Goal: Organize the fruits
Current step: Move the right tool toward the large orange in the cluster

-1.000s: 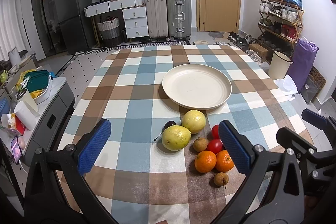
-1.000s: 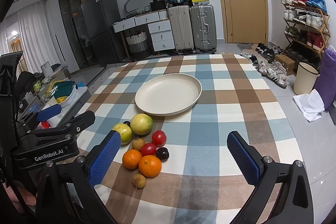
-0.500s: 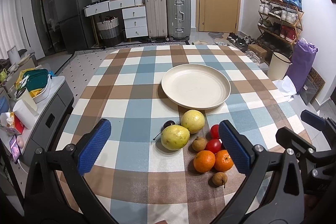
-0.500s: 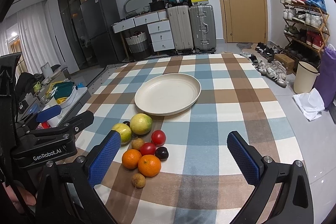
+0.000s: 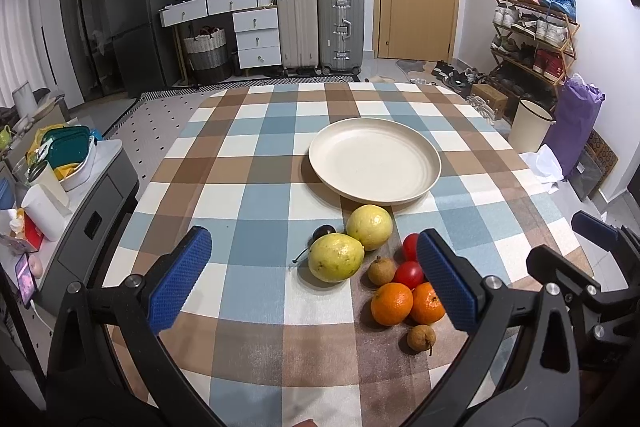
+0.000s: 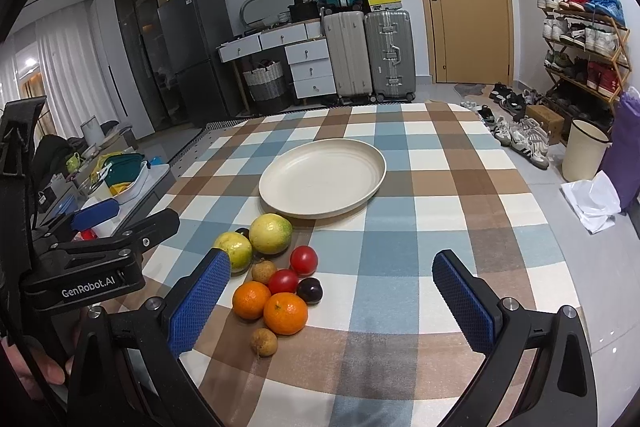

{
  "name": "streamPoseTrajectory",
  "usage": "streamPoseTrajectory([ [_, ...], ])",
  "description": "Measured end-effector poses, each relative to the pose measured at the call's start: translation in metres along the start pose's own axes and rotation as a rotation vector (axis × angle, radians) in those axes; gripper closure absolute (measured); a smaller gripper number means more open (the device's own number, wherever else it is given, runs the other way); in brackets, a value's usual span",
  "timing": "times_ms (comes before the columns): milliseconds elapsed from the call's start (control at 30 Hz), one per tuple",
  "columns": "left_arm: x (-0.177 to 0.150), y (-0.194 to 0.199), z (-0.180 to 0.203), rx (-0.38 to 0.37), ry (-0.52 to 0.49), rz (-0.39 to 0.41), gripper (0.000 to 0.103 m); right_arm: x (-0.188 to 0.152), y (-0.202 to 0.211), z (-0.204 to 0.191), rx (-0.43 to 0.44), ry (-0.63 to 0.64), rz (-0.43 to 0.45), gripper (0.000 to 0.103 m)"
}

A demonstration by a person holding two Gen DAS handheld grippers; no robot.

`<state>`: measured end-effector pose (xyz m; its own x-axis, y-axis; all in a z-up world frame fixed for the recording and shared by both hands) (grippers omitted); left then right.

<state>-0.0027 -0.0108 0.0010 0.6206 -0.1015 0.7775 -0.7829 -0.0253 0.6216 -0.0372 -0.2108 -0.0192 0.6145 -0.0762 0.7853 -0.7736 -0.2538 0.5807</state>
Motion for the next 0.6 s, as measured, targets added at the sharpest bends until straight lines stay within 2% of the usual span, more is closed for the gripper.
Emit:
streamPoseTrajectory([
  [333,-0.003,-0.006,-0.012,0.019,0.029,-0.012,0.001,-0.011,-0.015,0.006,0.039,-0.027,-0.029,0.0],
  [600,-0.006,-0.016,-0.029,0.03,0.055,-0.025,0.001,-0.027,-0.034,0.006,0.086,-0.037,-0.083,0.0],
])
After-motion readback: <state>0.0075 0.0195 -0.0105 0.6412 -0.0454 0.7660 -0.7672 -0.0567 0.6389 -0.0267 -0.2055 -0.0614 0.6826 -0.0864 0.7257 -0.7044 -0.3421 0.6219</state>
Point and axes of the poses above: each gripper's, at about its wrist camera, not at the fingertips, and y roughly against the way its jaws point, z to its right, x to its top, the point moved 2 cm from there along -y, roughly the way its jaws point, and after that the axes turned 5 degrees about x, right-handed, at the moved point
